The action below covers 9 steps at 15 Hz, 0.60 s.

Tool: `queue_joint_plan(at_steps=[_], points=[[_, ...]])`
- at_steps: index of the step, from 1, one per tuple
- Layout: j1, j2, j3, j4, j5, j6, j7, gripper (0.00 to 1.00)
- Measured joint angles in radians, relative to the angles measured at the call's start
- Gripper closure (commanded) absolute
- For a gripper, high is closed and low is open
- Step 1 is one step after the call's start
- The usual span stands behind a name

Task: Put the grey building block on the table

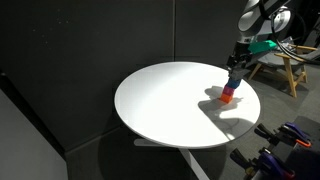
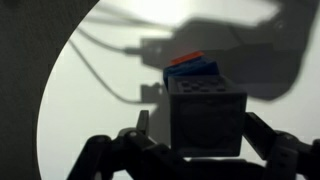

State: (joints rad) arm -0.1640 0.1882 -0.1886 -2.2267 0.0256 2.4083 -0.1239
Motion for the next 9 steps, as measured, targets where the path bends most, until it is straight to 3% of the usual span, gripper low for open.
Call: queue_joint_plan(at_steps=[4,9], points=[[0.0,0.017,0.006,0.001,0.0,0.023,0.0,0.68],[0.0,0.018,0.008,0.001,0.0,0.023,0.0,0.75]])
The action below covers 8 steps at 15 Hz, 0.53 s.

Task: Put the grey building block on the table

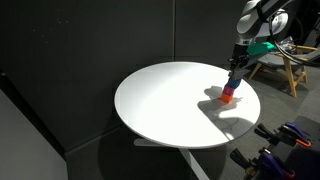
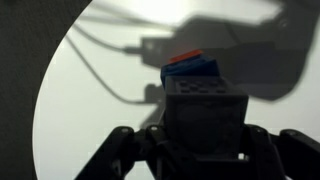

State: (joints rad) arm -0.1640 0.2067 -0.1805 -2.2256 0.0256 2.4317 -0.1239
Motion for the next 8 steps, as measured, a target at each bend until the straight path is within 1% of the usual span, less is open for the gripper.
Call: queue_joint_plan(at_steps=[4,8], points=[[0.0,-0.018,0.003,0.0,0.0,-0.013,0.0,0.75],[0.004,-0.067,0.004,0.0,-0.023,-0.078,0.0,0.75]])
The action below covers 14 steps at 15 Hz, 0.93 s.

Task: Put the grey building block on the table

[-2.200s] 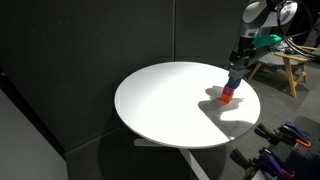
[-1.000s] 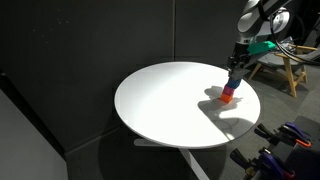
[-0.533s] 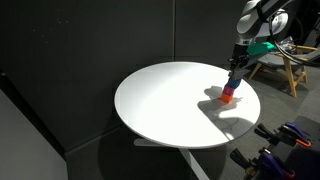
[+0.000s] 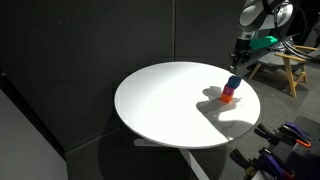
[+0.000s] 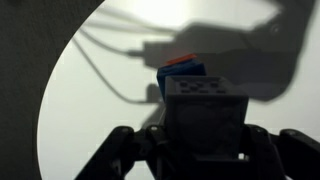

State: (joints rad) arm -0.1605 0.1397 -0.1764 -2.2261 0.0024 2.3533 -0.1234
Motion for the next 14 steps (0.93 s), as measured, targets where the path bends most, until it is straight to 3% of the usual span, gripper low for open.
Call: queue_joint_plan(at_steps=[5,14], points=[[0.011,-0.059,0.017,-0.007,-0.014,-0.056,0.0,0.75],[0.068,-0.086,0.076,-0.059,-0.015,-0.033,-0.002,0.75]])
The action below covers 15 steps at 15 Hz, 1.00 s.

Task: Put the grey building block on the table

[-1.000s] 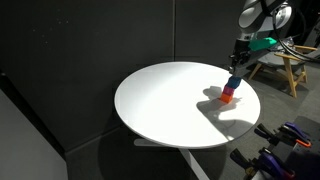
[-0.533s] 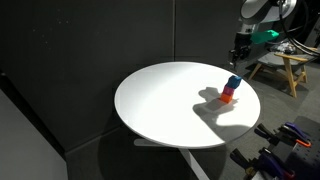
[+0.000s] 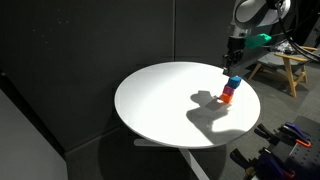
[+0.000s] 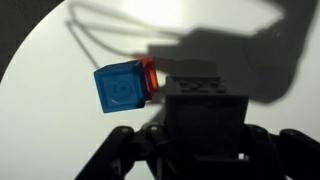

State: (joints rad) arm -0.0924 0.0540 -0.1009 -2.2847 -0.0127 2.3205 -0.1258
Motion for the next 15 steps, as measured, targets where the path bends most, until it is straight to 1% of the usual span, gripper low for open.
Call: queue_joint_plan(at_steps=[6,15], points=[[0.02,0.028,0.021,-0.037,0.0,0.071,-0.003,0.75],[0.02,0.159,0.022,-0.043,-0.001,0.179,-0.041,0.75]])
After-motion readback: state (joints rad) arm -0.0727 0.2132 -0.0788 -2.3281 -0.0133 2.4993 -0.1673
